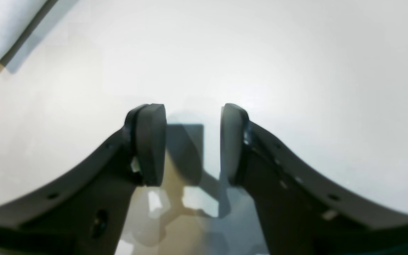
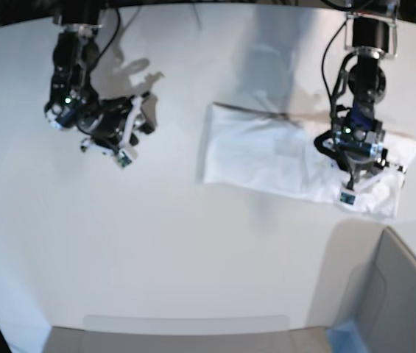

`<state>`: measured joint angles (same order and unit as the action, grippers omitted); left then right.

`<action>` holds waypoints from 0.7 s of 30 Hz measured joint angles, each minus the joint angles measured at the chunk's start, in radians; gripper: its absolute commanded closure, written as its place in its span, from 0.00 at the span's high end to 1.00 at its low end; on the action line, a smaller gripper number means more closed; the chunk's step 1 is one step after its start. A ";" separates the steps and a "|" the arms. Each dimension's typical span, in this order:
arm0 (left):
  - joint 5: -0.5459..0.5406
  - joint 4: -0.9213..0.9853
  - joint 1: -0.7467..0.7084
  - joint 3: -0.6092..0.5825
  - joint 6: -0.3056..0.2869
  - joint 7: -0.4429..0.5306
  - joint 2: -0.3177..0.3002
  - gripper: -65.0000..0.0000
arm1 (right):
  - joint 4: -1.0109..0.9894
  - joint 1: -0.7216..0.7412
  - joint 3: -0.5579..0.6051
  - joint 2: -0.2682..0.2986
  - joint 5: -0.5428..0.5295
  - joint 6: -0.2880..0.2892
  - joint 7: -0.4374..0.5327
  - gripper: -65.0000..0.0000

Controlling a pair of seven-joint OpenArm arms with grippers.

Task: Layout the t-shirt on the table in an organized manner, then fold the t-shirt properly

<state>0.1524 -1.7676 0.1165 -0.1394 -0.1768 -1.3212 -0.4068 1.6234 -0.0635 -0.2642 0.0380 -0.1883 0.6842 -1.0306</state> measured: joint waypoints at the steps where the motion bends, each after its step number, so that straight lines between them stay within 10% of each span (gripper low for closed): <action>1: 0.039 0.000 0.002 0.023 0.000 0.010 -0.002 0.32 | 0.008 -0.001 0.000 0.000 0.002 0.000 -0.001 0.41; 7: 0.139 0.003 0.031 0.138 -0.028 0.040 -0.009 0.36 | 0.151 -0.039 -0.001 0.001 0.061 0.000 -0.098 0.41; 17: 0.143 0.006 0.077 0.216 -0.537 0.084 -0.037 0.42 | 0.301 -0.032 0.003 -0.008 -0.117 0.000 -0.088 0.41; 21: 0.145 0.006 0.044 0.218 -0.525 0.128 -0.016 0.42 | 0.301 -0.017 0.069 0.003 -0.180 0.000 -0.090 0.41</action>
<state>0.2974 -1.7611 0.1608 0.0788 -0.7021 -1.1934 -0.4229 1.9244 -0.0803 -0.1955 0.0410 -0.3687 0.6846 -1.1210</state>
